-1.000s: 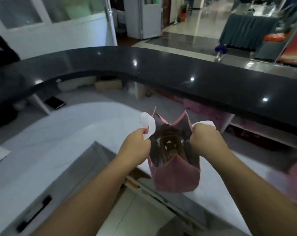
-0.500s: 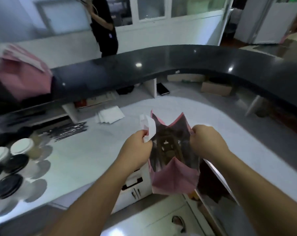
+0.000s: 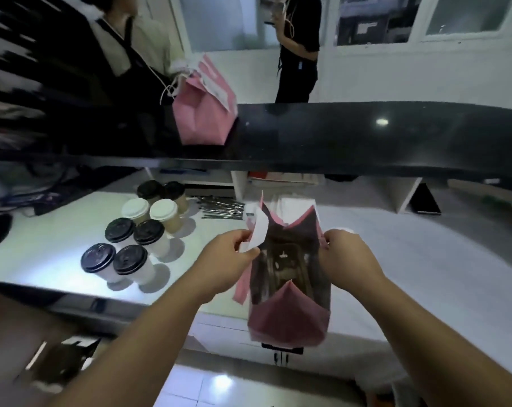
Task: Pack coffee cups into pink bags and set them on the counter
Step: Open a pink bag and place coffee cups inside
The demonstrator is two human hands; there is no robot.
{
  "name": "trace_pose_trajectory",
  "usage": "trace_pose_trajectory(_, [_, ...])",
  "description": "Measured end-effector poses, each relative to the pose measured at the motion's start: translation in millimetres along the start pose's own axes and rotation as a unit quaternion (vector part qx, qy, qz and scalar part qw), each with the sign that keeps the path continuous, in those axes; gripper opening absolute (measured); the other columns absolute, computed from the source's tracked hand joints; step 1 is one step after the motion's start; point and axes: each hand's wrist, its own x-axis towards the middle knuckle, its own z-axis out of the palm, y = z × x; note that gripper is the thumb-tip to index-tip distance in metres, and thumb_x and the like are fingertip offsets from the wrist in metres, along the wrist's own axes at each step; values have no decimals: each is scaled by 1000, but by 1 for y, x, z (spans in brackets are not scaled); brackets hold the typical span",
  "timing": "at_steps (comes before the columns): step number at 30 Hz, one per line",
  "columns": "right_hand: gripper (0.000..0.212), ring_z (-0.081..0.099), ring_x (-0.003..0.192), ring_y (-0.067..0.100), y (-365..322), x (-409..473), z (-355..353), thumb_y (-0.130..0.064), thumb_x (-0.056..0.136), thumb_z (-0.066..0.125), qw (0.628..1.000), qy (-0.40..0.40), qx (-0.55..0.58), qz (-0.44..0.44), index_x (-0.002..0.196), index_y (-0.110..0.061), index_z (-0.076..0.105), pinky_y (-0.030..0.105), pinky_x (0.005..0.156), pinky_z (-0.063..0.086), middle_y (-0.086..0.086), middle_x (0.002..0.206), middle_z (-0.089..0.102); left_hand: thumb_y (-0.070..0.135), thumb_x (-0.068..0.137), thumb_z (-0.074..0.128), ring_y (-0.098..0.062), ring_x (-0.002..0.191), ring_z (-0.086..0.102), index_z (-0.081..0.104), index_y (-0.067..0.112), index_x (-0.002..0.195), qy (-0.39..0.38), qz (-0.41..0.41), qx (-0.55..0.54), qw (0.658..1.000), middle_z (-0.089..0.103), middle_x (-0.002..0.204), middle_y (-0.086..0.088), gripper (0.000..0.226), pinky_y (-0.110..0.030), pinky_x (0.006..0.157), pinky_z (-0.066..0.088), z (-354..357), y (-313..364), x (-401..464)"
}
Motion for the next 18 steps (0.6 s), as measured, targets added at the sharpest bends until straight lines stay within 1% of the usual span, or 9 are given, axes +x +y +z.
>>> trace_pose_trajectory(3, [20, 66, 68, 21, -22, 21, 15, -20, 99, 54, 999, -28, 11, -25, 95, -17, 73, 30, 57, 57, 3, 84, 70, 28, 98, 68, -3, 94, 71, 74, 36, 116, 25, -11, 28, 999, 76, 105, 21, 21, -34, 84, 58, -19, -14, 9])
trace_pose_trajectory(4, [20, 66, 69, 20, -30, 27, 19, -20, 99, 53, 999, -37, 12, -36, 96, -17, 72, 31, 59, 57, 3, 84, 70, 29, 98, 67, -3, 93, 70, 74, 35, 117, 35, -13, 43, 998, 76, 105, 21, 21, -33, 84, 57, -25, -19, 13])
trace_pose_trajectory(6, [22, 65, 68, 19, -46, 38, 27, -20, 98, 50, 997, -52, 11, -52, 96, -18, 72, 27, 54, 50, 1, 83, 70, 31, 99, 66, -2, 92, 68, 73, 35, 118, 56, -18, 73, 996, 75, 106, 21, 22, -28, 79, 55, -39, -29, 21])
trace_pose_trajectory(9, [24, 64, 66, 18, -71, 52, 38, -23, 98, 48, 996, -66, 15, -60, 91, -18, 71, 25, 51, 45, 0, 80, 69, 32, 99, 66, -1, 89, 68, 72, 36, 115, 66, -14, 84, 994, 74, 103, 21, 18, -17, 69, 49, -61, -46, 36])
trace_pose_trajectory(10, [25, 65, 66, 19, -80, 57, 42, -24, 98, 48, 996, -68, 17, -61, 90, -18, 70, 25, 52, 46, 0, 80, 69, 33, 99, 66, 1, 88, 68, 72, 37, 114, 65, -11, 85, 994, 74, 102, 22, 17, -16, 67, 48, -69, -52, 42])
trace_pose_trajectory(12, [25, 65, 67, 19, -97, 64, 52, -25, 99, 48, 996, -67, 22, -59, 89, -18, 69, 27, 53, 47, 1, 81, 69, 34, 98, 66, 4, 88, 67, 72, 36, 116, 66, -6, 87, 994, 74, 102, 22, 19, -18, 69, 49, -85, -65, 56])
trace_pose_trajectory(14, [26, 64, 67, 18, -113, 71, 62, -27, 101, 48, 996, -62, 25, -52, 89, -18, 69, 26, 53, 47, 0, 80, 69, 33, 98, 65, 9, 88, 66, 72, 34, 120, 63, 8, 85, 994, 74, 105, 22, 23, -15, 69, 49, -99, -81, 71])
trace_pose_trajectory(16, [27, 64, 67, 17, -128, 78, 71, -30, 103, 48, 997, -57, 32, -38, 92, -18, 69, 26, 55, 48, 0, 82, 70, 36, 98, 66, 15, 87, 65, 70, 35, 126, 49, 16, 66, 996, 72, 103, 29, 28, -5, 62, 45, -112, -95, 85])
trace_pose_trajectory(18, [27, 65, 68, 18, -142, 84, 78, -28, 103, 47, 998, -47, 32, -20, 93, -17, 69, 29, 59, 53, 1, 85, 71, 45, 95, 66, 23, 89, 61, 68, 39, 128, 39, 21, 34, 998, 66, 95, 43, 34, 0, 58, 44, -123, -104, 96])
